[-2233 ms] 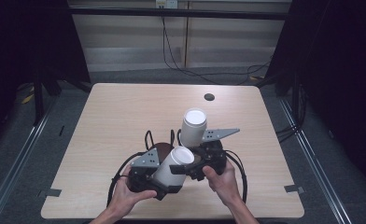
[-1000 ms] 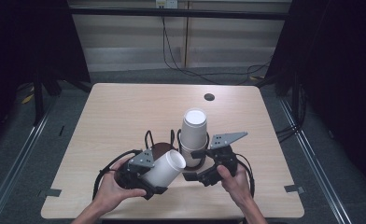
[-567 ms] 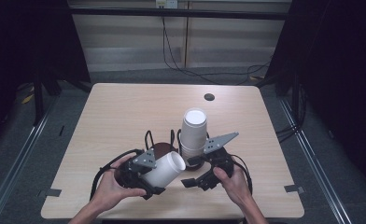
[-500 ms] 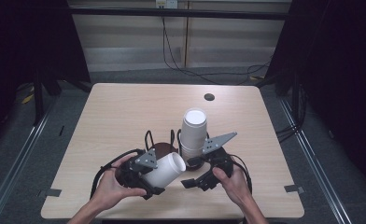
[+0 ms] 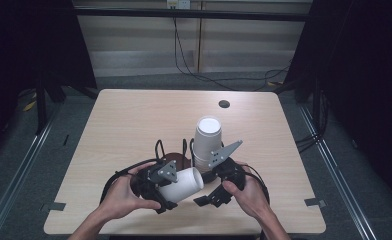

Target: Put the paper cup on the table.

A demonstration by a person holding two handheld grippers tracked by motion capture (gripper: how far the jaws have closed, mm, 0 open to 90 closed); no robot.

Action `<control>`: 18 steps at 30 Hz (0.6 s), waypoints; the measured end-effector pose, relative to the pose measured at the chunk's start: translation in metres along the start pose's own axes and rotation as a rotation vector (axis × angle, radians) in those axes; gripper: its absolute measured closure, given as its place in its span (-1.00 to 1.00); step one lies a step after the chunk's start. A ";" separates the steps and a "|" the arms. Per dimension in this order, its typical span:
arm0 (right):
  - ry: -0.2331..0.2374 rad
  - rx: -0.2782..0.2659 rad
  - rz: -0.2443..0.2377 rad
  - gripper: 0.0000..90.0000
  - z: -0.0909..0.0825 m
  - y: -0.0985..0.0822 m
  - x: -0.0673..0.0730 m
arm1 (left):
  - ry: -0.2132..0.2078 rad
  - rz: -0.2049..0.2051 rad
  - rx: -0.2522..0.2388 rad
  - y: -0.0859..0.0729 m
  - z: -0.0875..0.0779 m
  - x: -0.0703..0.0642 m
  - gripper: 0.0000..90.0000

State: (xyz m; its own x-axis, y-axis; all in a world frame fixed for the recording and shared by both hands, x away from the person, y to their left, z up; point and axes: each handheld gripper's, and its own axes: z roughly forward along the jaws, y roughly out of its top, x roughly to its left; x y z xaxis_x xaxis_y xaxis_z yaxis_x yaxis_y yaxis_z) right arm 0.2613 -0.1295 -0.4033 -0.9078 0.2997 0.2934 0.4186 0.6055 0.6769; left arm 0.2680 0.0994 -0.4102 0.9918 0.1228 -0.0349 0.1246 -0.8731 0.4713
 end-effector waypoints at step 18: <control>0.043 0.156 0.002 -0.67 0.018 -0.003 -0.007 | 0.029 0.089 0.092 0.015 0.005 -0.010 -0.59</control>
State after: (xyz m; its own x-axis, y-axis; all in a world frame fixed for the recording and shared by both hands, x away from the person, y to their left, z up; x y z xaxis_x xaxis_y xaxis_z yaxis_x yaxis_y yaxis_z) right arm 0.2670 -0.1199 -0.4193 -0.9060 0.2708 0.3254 0.4159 0.7130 0.5645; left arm 0.2604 0.0829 -0.4074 0.9980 0.0549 0.0299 0.0390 -0.9206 0.3887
